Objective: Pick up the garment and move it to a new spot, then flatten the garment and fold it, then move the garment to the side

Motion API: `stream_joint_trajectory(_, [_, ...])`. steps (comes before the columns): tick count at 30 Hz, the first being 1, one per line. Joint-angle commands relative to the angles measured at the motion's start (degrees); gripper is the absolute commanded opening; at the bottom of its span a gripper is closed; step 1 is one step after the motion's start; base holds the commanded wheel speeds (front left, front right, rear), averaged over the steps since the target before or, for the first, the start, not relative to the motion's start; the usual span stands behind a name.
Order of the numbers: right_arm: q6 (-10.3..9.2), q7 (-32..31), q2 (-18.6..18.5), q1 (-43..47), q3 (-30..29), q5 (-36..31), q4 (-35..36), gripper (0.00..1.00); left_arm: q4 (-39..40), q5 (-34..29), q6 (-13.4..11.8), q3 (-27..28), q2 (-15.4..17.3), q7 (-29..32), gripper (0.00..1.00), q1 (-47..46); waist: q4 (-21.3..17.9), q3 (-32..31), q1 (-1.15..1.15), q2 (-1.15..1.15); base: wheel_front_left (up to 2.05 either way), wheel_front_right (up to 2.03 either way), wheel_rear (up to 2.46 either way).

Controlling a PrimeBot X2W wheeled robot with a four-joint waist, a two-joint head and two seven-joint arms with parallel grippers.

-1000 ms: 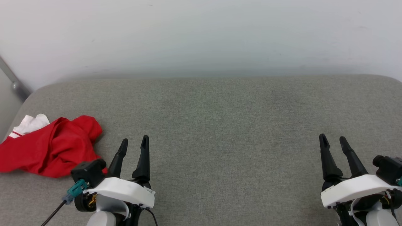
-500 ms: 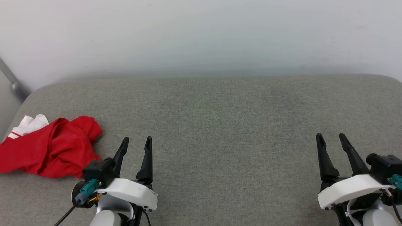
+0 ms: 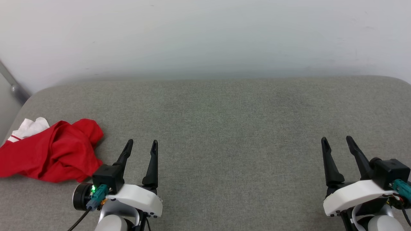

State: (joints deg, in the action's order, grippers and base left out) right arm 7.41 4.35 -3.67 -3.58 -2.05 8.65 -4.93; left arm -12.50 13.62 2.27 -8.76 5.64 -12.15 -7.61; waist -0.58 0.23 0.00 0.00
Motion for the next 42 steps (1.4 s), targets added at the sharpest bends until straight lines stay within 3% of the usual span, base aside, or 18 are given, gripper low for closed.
stream_joint_trajectory(1, [0.13,0.4,0.2,0.2,-0.1,-0.9,0.6,1.00,0.2,-1.2,-0.2,-0.1,0.2,-0.4,1.00,-0.9,0.0,0.0,0.00,0.00,0.00,0.00,0.00])
stream_joint_trajectory(26, [0.07,2.0,0.8,0.7,-0.9,-9.8,0.2,1.00,-3.4,-7.7,1.6,1.7,-1.8,-3.1,1.00,-1.0,0.1,-0.2,0.00,0.00,0.00,0.00,0.00])
stream_joint_trajectory(42, [0.07,2.5,0.8,0.5,-1.3,-8.3,-0.6,1.00,-5.0,-6.5,2.3,3.2,-2.5,-3.1,1.00,-1.1,1.4,-0.1,0.00,0.00,0.00,0.00,0.00])
